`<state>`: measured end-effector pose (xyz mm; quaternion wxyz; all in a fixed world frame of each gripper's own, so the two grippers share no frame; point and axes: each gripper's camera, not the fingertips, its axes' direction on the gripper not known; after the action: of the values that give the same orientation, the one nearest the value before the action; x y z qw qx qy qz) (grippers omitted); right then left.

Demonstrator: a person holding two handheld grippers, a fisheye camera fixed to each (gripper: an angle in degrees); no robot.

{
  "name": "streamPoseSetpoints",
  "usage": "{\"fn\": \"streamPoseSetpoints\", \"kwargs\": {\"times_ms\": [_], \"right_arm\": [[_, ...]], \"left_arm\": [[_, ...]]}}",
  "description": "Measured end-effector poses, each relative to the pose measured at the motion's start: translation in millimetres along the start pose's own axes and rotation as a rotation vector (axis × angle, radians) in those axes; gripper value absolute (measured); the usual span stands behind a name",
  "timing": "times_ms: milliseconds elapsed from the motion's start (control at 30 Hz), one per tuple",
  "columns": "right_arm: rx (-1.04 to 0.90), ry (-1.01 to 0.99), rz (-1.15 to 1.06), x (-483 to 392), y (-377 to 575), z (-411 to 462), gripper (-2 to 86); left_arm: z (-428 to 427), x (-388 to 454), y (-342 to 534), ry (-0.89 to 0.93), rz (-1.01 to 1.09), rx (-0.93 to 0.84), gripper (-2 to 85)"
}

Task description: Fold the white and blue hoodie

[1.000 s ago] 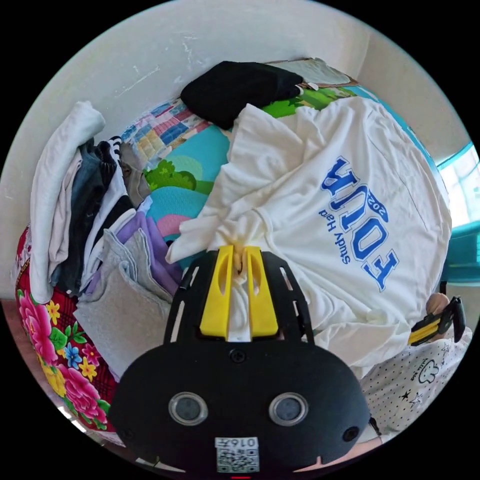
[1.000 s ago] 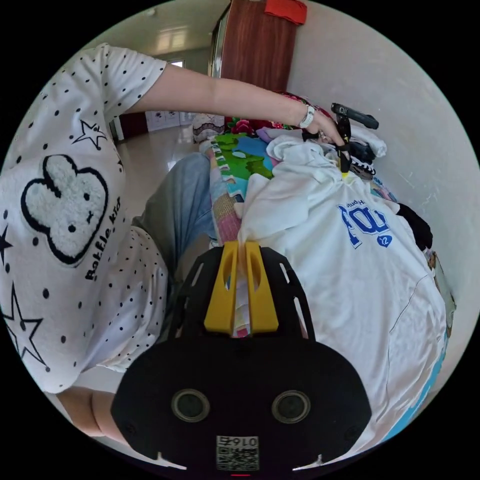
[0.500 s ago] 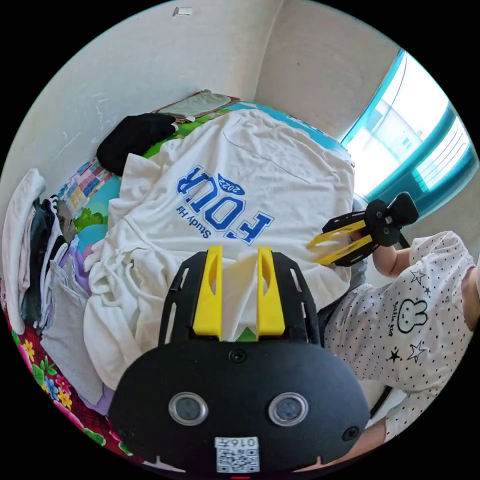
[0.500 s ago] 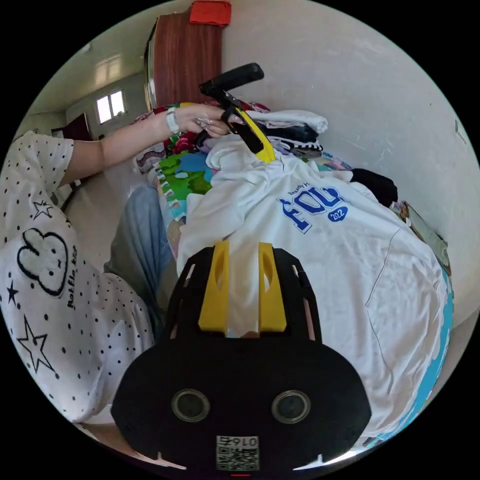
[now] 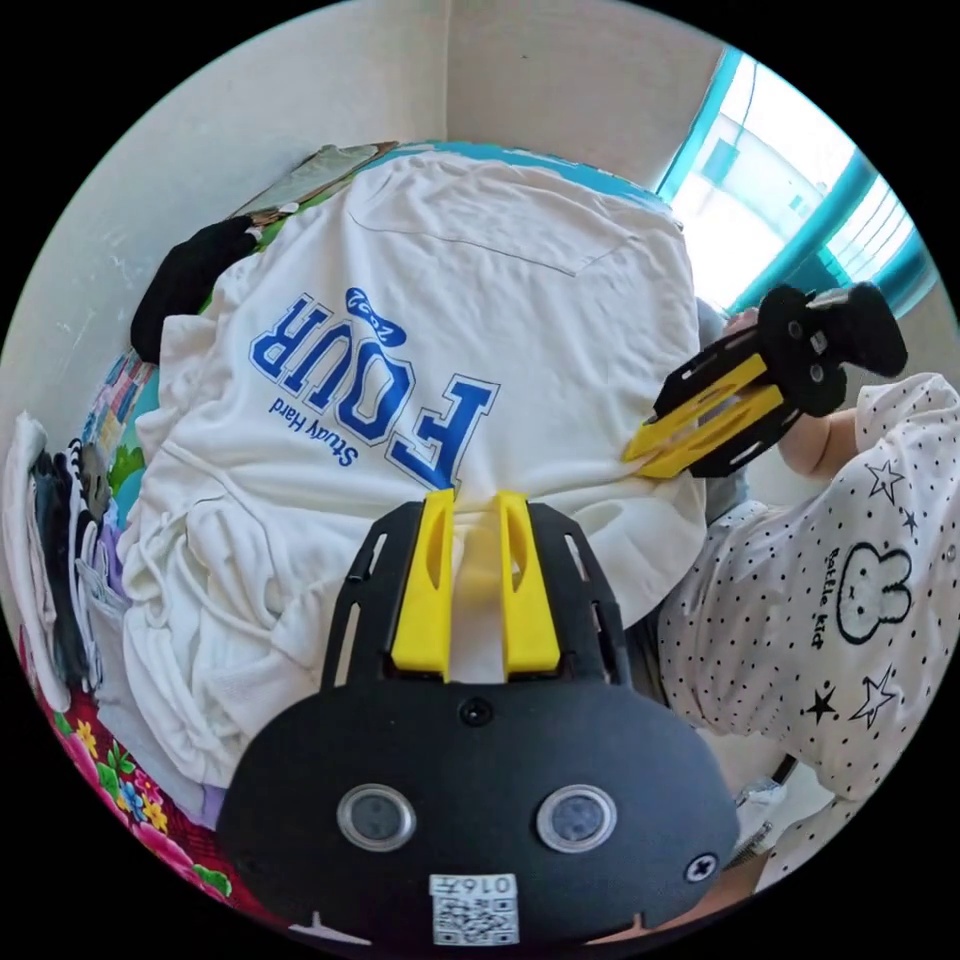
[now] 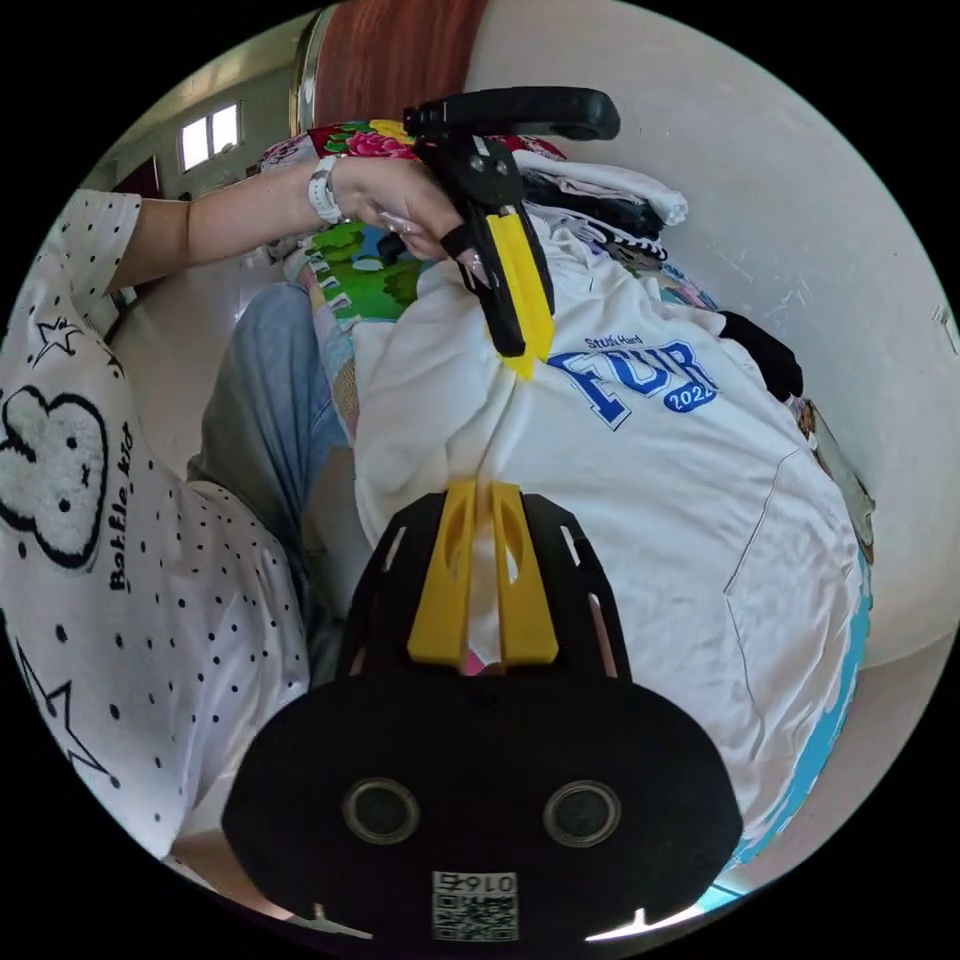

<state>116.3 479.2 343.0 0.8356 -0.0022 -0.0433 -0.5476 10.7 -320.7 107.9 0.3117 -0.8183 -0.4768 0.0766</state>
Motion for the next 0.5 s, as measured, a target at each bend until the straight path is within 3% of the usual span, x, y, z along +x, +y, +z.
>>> {"fn": "streamPoseSetpoints", "kwargs": {"times_ms": [100, 200, 367, 433, 500], "right_arm": [[0.07, -0.027, -0.013, 24, -12, -20, 3.1], [0.164, 0.117, 0.086, 70, -27, -44, 3.1], [-0.227, 0.367, 0.237, 148, -42, 13, 0.9], [-0.317, 0.416, 0.275, 160, -30, 31, 0.3], [-0.257, 0.442, 0.279, 161, -15, 27, 0.0]], "left_arm": [[-24, -10, 17, -0.021, -0.06, 0.086, 5.8], [-51, -32, 30, -0.084, -0.131, 0.169, 5.6], [-55, -69, 42, -0.055, -0.235, 0.162, 6.0], [-49, -75, 45, -0.042, -0.245, 0.145, 6.0], [-45, -79, 48, -0.053, -0.254, 0.131, 5.9]]}}
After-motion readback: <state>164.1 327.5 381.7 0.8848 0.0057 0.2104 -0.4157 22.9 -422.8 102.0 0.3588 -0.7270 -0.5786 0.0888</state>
